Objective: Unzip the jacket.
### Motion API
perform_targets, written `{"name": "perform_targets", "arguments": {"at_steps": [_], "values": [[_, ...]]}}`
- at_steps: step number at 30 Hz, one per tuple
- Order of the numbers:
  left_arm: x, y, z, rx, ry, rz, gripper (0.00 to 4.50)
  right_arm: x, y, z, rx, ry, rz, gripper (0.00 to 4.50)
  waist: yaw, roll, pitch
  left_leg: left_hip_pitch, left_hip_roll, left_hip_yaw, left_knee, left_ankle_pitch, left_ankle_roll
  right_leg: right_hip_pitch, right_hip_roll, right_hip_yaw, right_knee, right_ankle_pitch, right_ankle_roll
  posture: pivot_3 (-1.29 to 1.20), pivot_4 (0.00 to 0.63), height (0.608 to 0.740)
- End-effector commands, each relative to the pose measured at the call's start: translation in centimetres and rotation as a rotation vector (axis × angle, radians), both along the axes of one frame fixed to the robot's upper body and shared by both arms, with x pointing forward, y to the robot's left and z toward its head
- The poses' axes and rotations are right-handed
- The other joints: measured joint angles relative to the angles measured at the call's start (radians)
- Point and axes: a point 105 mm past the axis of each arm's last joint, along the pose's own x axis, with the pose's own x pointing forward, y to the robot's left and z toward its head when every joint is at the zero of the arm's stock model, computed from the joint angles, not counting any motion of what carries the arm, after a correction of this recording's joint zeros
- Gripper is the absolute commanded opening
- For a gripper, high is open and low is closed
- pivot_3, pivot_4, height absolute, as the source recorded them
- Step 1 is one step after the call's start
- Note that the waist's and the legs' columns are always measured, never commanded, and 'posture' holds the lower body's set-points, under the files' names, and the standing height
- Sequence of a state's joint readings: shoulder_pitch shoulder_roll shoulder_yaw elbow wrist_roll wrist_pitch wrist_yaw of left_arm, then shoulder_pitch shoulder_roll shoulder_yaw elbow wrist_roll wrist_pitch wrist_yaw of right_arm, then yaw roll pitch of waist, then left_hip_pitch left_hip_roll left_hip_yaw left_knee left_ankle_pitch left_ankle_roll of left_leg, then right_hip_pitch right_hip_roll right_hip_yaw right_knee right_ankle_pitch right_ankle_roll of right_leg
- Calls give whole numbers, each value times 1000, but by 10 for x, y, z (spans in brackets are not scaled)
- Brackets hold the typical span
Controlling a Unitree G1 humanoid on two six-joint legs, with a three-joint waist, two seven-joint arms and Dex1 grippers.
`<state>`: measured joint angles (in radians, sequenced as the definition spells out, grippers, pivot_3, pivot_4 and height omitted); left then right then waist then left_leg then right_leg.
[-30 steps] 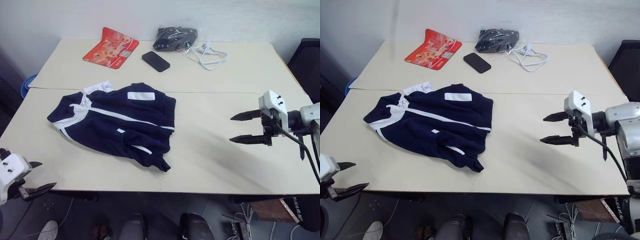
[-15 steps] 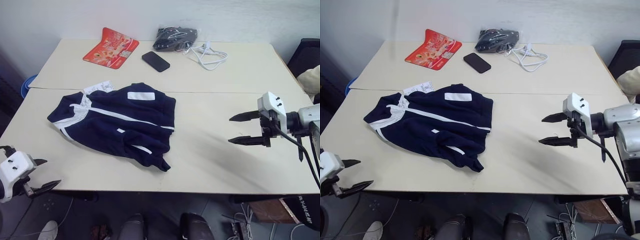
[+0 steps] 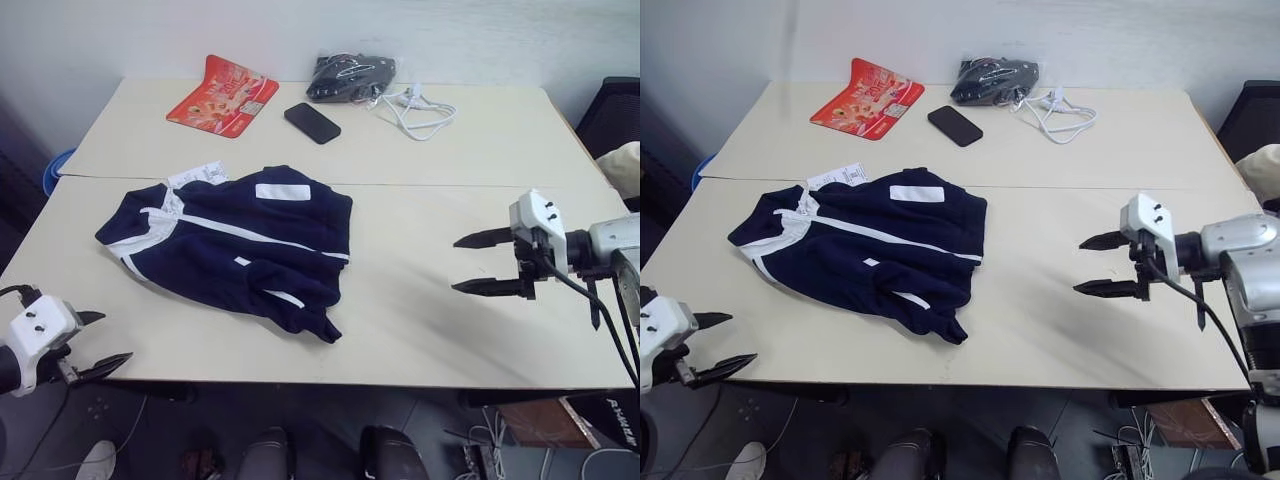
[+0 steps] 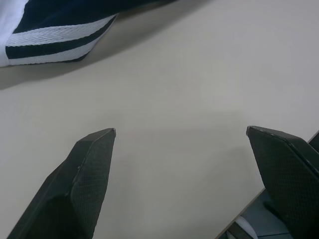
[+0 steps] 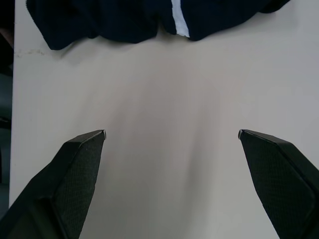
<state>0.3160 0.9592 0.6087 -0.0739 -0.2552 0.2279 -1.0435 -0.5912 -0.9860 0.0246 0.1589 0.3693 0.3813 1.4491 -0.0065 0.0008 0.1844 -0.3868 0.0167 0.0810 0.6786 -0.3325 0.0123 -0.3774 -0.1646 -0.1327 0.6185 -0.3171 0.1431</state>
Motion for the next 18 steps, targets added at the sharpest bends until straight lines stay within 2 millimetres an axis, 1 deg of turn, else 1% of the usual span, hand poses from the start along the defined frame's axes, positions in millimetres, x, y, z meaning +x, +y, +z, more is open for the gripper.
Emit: {"name": "perform_targets", "arguments": {"at_steps": [1,3,5,8,9,11,14,18], "values": [[4,-3,10,84,-23,-61,4433,-10,17,12,24,-62,71,4481,1,0,0,0,0,0,0,0,0,0,0,0,0,0,0,0,150,740],[12,1,14,178,-56,-90,4433,-15,32,12,28,-91,115,4481,2,0,0,0,0,0,0,0,0,0,0,0,0,0,0,0,150,740],[23,3,20,266,-92,-132,4433,-19,49,6,24,-129,160,4481,5,0,0,0,0,0,1,0,0,0,0,0,1,0,0,0,150,740],[44,1,29,330,-148,-171,4433,-23,72,-5,22,-199,230,4481,6,0,0,0,-1,0,1,0,0,0,0,0,2,0,0,0,150,740],[54,0,30,390,-173,-194,4433,-21,81,-13,9,-237,254,4481,6,-1,-1,0,-1,0,1,0,0,0,0,0,1,0,0,0,150,740],[65,0,31,462,-198,-231,4433,-21,90,-22,-8,-280,287,4481,4,-2,-1,0,-1,0,1,0,0,-1,0,-1,2,0,0,0,150,740],[80,-2,27,553,-197,-289,4433,-28,110,-40,-16,-313,388,4481,3,-2,-1,-1,-1,3,0,0,0,-3,0,-1,3,0,0,0,150,740],[95,2,26,608,-216,-291,4433,-23,130,-51,-17,-388,430,4481,-1,-2,-1,-1,0,7,0,0,0,-7,0,-1,5,0,0,0,150,740]]}}
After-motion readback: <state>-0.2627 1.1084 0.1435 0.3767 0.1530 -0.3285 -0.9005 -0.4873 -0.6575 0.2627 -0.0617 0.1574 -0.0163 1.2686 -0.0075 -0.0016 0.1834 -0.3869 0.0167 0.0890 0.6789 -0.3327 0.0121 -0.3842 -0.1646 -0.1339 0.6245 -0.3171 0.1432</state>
